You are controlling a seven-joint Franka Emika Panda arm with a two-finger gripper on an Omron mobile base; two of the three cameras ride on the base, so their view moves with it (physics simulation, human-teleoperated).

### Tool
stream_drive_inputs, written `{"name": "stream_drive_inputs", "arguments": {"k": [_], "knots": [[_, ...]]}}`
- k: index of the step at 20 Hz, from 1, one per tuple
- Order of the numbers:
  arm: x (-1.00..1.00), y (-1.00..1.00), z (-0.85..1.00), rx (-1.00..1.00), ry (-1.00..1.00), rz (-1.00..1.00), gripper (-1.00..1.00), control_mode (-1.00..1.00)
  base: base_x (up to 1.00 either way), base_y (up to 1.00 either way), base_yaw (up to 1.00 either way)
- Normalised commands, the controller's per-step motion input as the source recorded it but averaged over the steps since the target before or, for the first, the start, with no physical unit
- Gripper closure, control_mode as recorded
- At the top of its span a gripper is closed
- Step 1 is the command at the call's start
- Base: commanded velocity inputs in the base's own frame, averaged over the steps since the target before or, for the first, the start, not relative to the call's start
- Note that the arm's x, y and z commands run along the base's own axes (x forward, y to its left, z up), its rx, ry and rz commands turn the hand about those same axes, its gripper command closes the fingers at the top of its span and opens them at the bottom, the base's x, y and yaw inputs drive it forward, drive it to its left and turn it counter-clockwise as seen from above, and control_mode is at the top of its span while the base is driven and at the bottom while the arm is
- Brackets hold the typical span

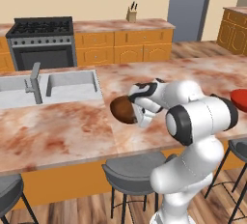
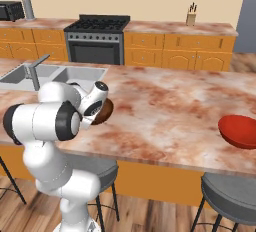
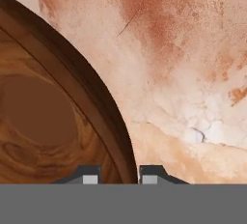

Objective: Pick up the bowls from the cabinet and place each bowl in front of a stool on the dining counter.

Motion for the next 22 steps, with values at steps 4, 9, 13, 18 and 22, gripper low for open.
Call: {"name": "stream_drive_inputs", "arguments": {"k": [4, 9, 13, 18, 22], "knots": [[-0.41, -0.04, 0.00, 0.00, 0.04, 0.00, -1.00, -1.00, 0.00, 0.00, 0.00], [-0.35, -0.02, 0.28, 0.00, 0.00, 0.00, -1.00, -1.00, 0.00, 0.00, 0.00], [-0.25, 0.00, 0.88, 0.00, 0.00, 0.00, -1.00, -1.00, 0.00, 0.00, 0.00], [-0.45, 0.00, 1.00, 0.00, 0.00, 0.00, -1.00, -1.00, 0.00, 0.00, 0.00], [-0.95, -0.20, 0.85, 0.00, 0.00, 0.00, -1.00, -1.00, 0.00, 0.00, 0.00]]}}
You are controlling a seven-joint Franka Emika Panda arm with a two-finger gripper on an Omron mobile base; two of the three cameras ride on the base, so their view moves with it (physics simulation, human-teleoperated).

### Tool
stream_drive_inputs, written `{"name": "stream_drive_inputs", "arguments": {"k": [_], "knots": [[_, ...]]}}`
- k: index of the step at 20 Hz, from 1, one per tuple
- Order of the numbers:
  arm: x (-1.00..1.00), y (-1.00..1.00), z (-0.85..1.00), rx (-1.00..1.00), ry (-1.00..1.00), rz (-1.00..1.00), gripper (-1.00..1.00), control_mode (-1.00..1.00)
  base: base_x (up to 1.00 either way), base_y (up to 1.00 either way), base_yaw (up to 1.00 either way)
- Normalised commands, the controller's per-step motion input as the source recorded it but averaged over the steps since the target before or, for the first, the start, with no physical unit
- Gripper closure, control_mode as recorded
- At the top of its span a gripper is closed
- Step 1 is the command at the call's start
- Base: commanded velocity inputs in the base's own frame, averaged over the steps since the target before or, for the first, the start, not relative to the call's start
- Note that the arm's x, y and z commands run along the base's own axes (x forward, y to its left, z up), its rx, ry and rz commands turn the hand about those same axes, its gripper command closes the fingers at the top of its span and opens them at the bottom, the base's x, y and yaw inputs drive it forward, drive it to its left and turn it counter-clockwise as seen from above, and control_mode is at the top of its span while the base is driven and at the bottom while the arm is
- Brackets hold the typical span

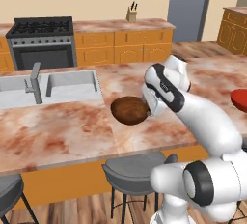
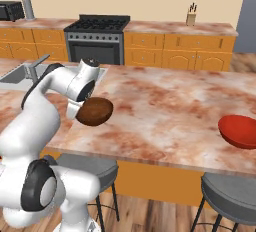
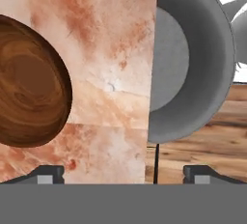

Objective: Pick up the bowls from the cabinet and place each bowl in front of a stool on the dining counter.

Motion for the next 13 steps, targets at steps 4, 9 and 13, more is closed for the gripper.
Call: {"name": "stream_drive_inputs", "arguments": {"k": [4, 9, 13], "knots": [[-1.00, -0.56, 0.64, 0.01, 0.00, 0.00, -1.00, -1.00, 0.00, 0.00, 0.00], [-1.00, -0.39, 0.77, 0.01, 0.01, -0.01, -1.00, -1.00, 0.00, 0.00, 0.00], [-0.77, -0.24, 0.99, 0.00, 0.07, -0.03, -1.00, -1.00, 0.00, 0.00, 0.00]]}}
